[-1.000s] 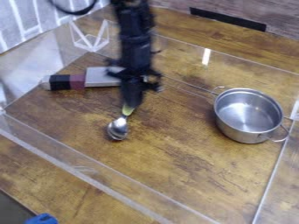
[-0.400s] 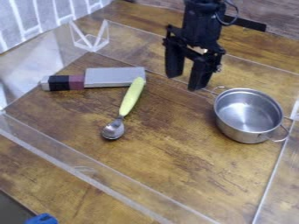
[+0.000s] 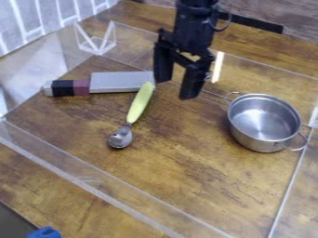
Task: Put the spoon into the silver pot
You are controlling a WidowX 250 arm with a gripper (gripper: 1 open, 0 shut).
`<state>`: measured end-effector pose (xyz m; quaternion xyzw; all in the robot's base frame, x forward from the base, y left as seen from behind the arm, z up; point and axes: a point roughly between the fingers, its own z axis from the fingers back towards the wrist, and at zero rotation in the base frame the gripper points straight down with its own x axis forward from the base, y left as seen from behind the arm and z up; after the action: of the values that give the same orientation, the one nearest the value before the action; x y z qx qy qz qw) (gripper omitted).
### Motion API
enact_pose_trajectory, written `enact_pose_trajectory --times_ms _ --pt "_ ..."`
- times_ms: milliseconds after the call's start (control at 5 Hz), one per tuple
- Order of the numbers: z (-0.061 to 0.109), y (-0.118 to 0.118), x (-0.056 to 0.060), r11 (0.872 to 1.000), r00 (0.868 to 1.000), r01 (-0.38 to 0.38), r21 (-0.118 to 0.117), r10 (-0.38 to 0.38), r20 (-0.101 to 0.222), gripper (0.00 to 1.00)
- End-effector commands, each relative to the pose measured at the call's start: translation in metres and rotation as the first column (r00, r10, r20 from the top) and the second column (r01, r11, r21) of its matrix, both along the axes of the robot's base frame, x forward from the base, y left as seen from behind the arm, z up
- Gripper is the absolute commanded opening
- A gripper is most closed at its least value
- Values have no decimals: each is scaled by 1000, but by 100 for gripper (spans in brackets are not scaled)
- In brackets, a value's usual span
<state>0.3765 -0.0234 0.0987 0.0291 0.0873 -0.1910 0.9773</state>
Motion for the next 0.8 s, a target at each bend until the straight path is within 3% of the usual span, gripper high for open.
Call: enact_pose_trajectory --times_ms 0,200,600 --pt "34 17 -2 998 993 -53 26 50 103 100" --pt "22 16 -6 995 991 -91 36 88 96 100" --pt "10 30 -13 995 992 -89 33 86 88 100"
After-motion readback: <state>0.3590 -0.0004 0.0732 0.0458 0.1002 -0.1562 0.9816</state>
